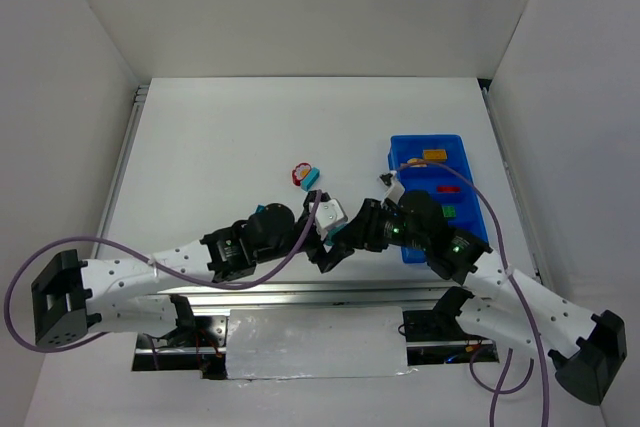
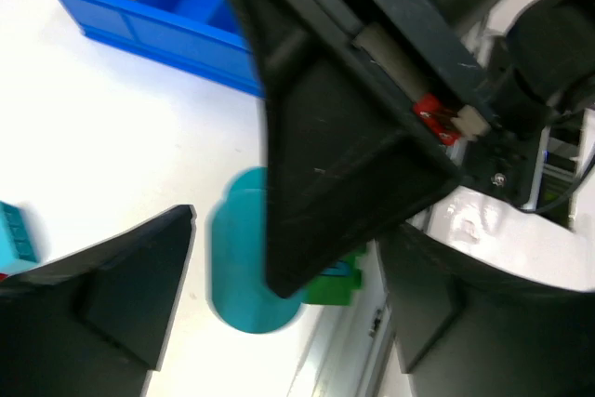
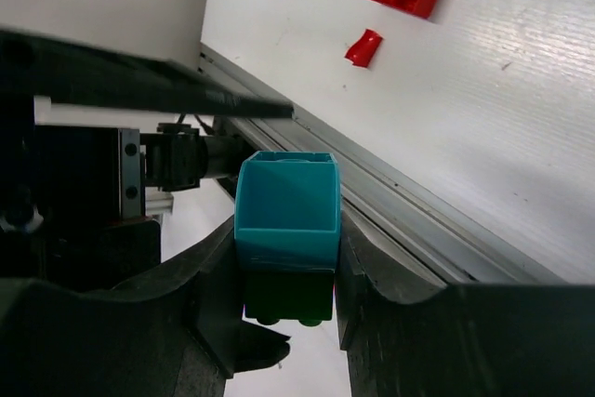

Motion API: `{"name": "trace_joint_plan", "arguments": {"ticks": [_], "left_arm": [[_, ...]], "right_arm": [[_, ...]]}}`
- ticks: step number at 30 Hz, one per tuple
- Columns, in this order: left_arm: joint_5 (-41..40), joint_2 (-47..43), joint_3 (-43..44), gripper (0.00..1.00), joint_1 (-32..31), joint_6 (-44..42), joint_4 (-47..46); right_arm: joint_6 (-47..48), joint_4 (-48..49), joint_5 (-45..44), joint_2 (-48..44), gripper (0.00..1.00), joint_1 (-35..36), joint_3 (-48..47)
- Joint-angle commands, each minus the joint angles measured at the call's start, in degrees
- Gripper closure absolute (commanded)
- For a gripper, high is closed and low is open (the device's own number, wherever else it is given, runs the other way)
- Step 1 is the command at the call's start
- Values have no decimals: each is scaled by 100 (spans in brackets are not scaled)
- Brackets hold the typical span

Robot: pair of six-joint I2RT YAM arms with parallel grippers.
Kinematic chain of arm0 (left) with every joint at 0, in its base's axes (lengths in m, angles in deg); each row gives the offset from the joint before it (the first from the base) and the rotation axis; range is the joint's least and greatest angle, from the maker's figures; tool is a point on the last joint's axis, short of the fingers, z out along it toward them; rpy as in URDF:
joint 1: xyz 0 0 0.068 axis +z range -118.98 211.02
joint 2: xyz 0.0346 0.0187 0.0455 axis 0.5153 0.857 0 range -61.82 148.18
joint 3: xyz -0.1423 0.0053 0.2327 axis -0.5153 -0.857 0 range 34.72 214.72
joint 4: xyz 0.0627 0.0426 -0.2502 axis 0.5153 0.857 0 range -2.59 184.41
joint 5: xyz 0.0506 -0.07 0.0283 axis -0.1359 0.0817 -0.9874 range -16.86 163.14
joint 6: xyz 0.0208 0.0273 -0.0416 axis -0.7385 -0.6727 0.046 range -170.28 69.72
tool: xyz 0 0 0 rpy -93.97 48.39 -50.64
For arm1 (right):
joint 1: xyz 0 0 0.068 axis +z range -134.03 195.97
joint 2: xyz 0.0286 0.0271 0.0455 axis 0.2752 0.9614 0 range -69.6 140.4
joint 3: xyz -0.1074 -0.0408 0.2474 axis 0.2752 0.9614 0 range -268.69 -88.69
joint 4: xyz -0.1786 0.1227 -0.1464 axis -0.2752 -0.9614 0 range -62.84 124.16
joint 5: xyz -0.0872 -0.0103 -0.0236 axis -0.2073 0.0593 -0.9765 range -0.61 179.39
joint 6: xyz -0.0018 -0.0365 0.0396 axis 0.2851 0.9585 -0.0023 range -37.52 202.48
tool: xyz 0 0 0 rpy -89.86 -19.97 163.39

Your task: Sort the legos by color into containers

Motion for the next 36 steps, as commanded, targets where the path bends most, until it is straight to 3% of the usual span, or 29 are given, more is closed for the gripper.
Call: {"name": "trace_joint_plan", "arguments": {"ticks": [1,6,11,15,19,22,25,31,33,34,36], "left_arm": [[-641,-284,9,1,-26,277,-633],[-994,-626,474,0,-17,883,-2],[-521,-1232,1010,1,-17,1218,1106],[-512,-1628,1178,0,-17,1464,1783],[565,-1647,1319,1,-17,1210,2056],[1174,-1515,1319,1,-17,1034,2039],[1771,-1401,1266,9,-17,929,1881],[2073,-1313,1178,10,-17,911,1775],[2082,-1286,1178,16,-17,885,1784],[2073,-1277,1178,35,-17,893,1749],[2152,-1277,1161,57,-17,867,1705]], "right_arm": [[178,661,105,-321,100,88,180],[1291,512,-642,-787,100,44,67],[2268,450,-538,-1349,100,26,-13],[3007,556,942,-1728,100,35,-48],[3351,933,1912,-1834,100,26,-21],[3667,803,2387,-1440,100,26,-354],[3861,802,2897,-973,100,35,-706],[3888,1118,3127,-849,100,26,-830],[3852,1162,3224,-815,100,35,-856],[3835,1188,3233,-762,100,26,-865],[3870,1206,3294,-718,100,26,-883]]}}
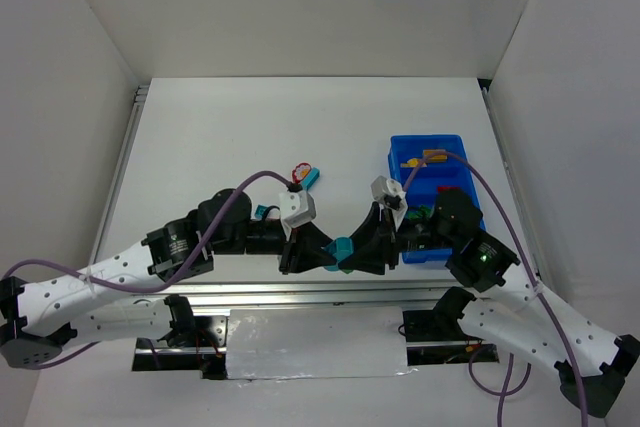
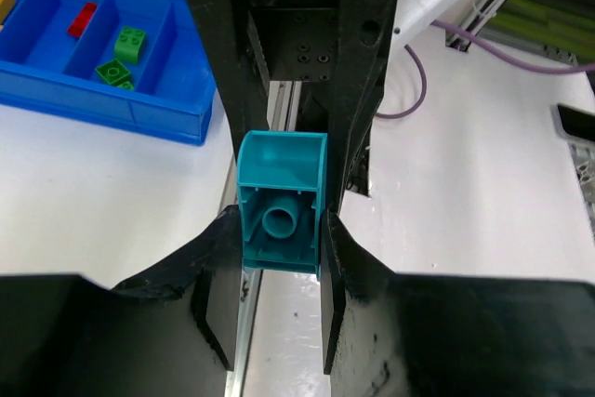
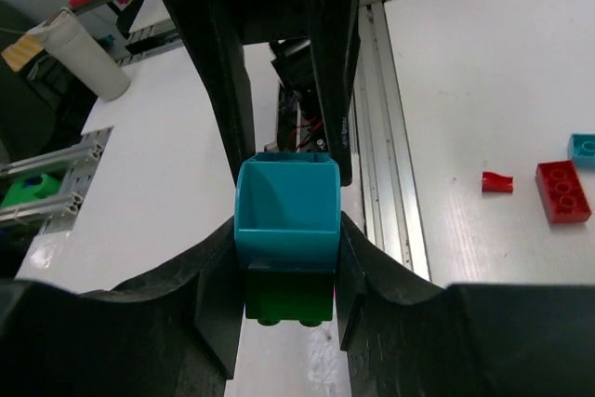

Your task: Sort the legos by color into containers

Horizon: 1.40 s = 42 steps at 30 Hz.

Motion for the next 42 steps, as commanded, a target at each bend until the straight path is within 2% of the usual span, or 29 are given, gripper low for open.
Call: {"name": "trace_joint_plan", "arguments": {"ticks": [1,3,4,6,7,8,9,11,13,16,23,24,26,33,39,40,42], "left_arm": [[408,-29,11,68,-28,-99,-358],[513,-47,-24,75,-28,-125,-420],[513,-73,-41,89,-28,-125,-455],[461,-108,-50,96,-28,-152,-473],[426,-117,-50,100,-28,-143,-482],[365,-126,-50,100,-28,-126,-499],[173,-161,-42,100,-28,-108,-499],[-57,-214,-42,100,-28,-64,-482],[-364,-302,-33,100,-28,-73,-447],[-401,-398,-24,100,-28,-125,-385],[-409,-425,11,100,-28,-117,-350],[-409,-416,2,100,-28,-117,-367],[-479,-425,-15,100,-28,-99,-394],[-1313,-776,37,100,-28,24,-359],[-1604,-1119,415,100,-28,-81,45],[-1700,-1154,494,100,-28,-64,107],[-2165,-1207,608,100,-28,32,325]], "right_arm": [[121,439,191,99,100,2,-295],[69,544,322,135,100,11,-242],[51,606,358,153,100,-7,-242],[60,632,419,179,98,11,-251],[60,650,463,179,83,2,-251],[25,650,437,179,65,2,-251],[7,650,402,162,43,11,-242],[42,641,393,162,30,11,-225],[199,361,236,135,26,2,-251],[235,307,182,30,30,2,-181],[236,263,182,-58,55,2,-163],[262,272,208,-41,81,-7,-163],[262,246,165,-6,100,2,-198],[516,-184,-318,143,100,-7,-128],[447,-273,-775,504,100,-7,-31],[420,-290,-967,530,100,-7,-23],[202,-404,-1905,548,100,-7,-66]]}}
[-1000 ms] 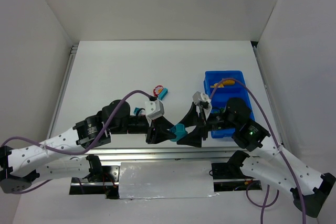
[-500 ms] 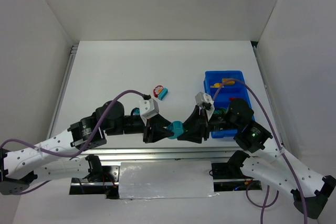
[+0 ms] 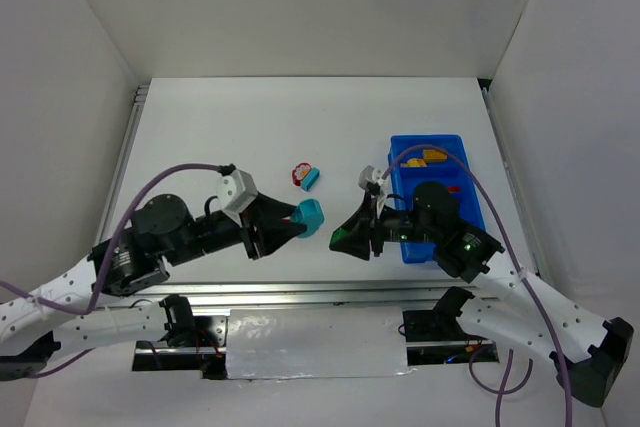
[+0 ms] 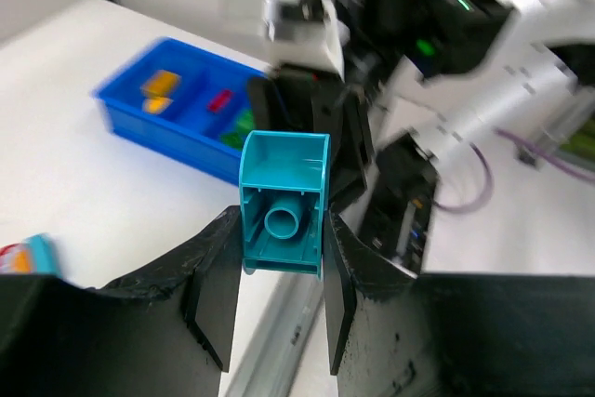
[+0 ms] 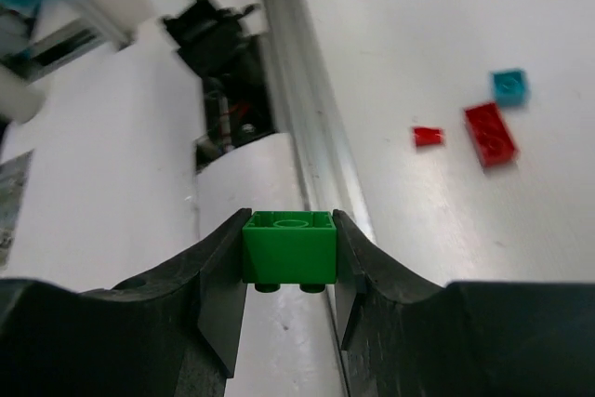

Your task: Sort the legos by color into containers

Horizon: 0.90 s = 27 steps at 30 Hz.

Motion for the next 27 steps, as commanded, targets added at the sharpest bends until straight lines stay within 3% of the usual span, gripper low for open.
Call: {"name": "trace_joint_plan", "arguments": {"ticks": [1,3,4,5,7,8,12,16,19,24,27], "left_arm": [[-1377,-121,392,100,0,198,152],[-2372,-68,619,100,0,810,754],[-3491,10,717,100,0,1102,1072],[-3964,54,813,100,0,1435,1423],[-4790,81,1060,100,0,2271,2505],[-4873,64,1139,100,9,2596,2778],[-5058,-68,1263,100,9,3292,4191],[-5050,-86,1272,100,9,3662,4993],[-5163,89,1166,100,9,3811,5354],[-5243,537,885,100,88,3926,5295],[-4631,731,420,100,964,3164,4462]], "right_arm": [[-319,-234,-2319,11,100,6,-82],[-984,-558,-3792,115,100,-81,-160],[-1363,-821,-5139,247,100,-203,-361],[-2054,-1467,-5414,605,100,-874,-494],[-2394,-1850,-5103,941,100,-1799,-671],[-2560,-1973,-4726,1134,100,-2535,-566],[-2896,-1879,-4951,873,100,-3524,-31],[-3019,-1764,-5249,503,100,-4001,226],[-2861,-1772,-5074,721,100,-4230,156],[-2826,-1782,-5135,951,100,-4283,85],[-2843,-1764,-5144,907,100,-4283,138]]}}
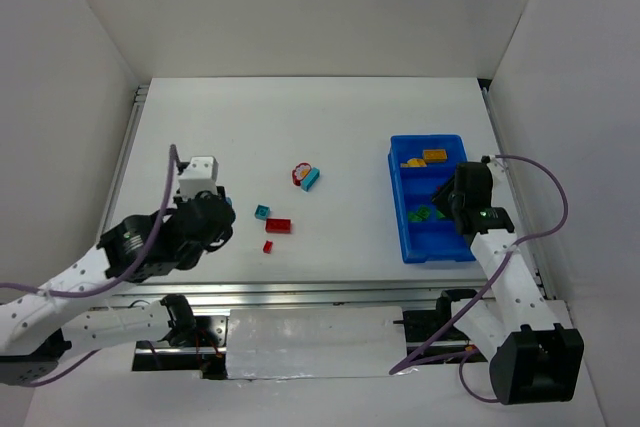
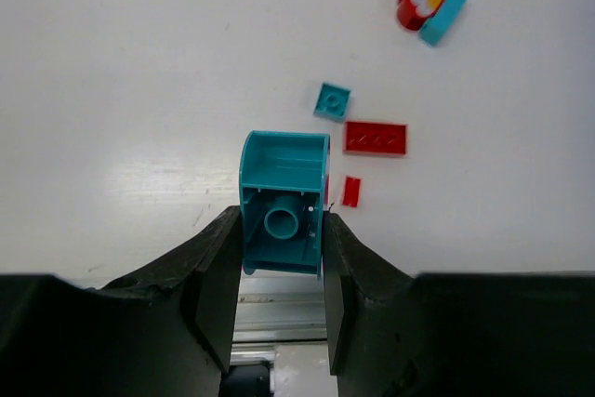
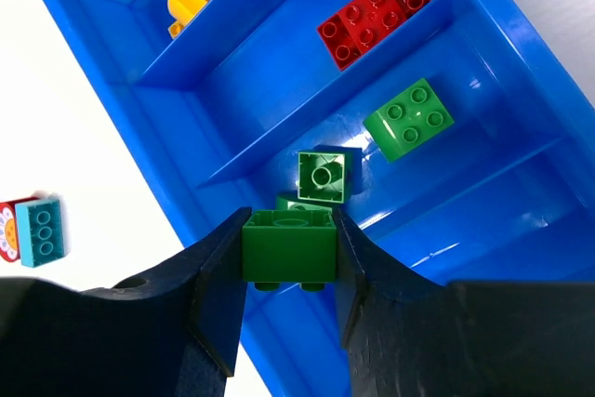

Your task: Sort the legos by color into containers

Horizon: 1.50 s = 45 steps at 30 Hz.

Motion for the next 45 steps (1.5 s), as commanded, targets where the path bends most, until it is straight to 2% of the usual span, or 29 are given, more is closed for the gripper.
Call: {"name": "trace_joint_plan", "arguments": {"ticks": [1,3,5,10,14,17,23,31,41,42,43,45], "left_arm": [[967,292,-367,100,1124,-610,-794],[1499,293,-570,100,1471,-954,-1382],[1467,144,-597,100,1543,-903,-1543],[1088,213,-228,100,1806,-1042,-1079],[860,144,-438,100,1824,-1209,-946],[991,-146,-789,100,1824,-1306,-1183],[1114,-586,-957,100,1824,-1359,-1394],[1325,-490,-1019,100,1824,-1447,-1500],[1483,-516,-1072,100,1824,-1526,-1588],[1501,-533,-1072,100,1824,-1535,-1605],[1536,-551,-1080,100,1824,-1552,-1614],[1580,-568,-1089,100,1824,-1588,-1658]], "right_arm": [[-50,107,-167,-50,100,-27,-94],[-41,98,-167,-77,100,-27,-59],[-15,72,-211,-129,100,-27,-6],[-23,142,-132,-164,100,-27,82],[-41,142,-150,-164,100,-27,100],[-50,125,-193,-217,100,-27,126],[-59,63,-176,-182,100,-27,65],[-111,37,-273,-147,100,-27,64],[-103,81,-290,152,89,-27,12],[-94,107,-282,161,80,-27,12],[-94,133,-264,187,58,-27,20],[-94,169,-238,240,29,-27,3]]}}
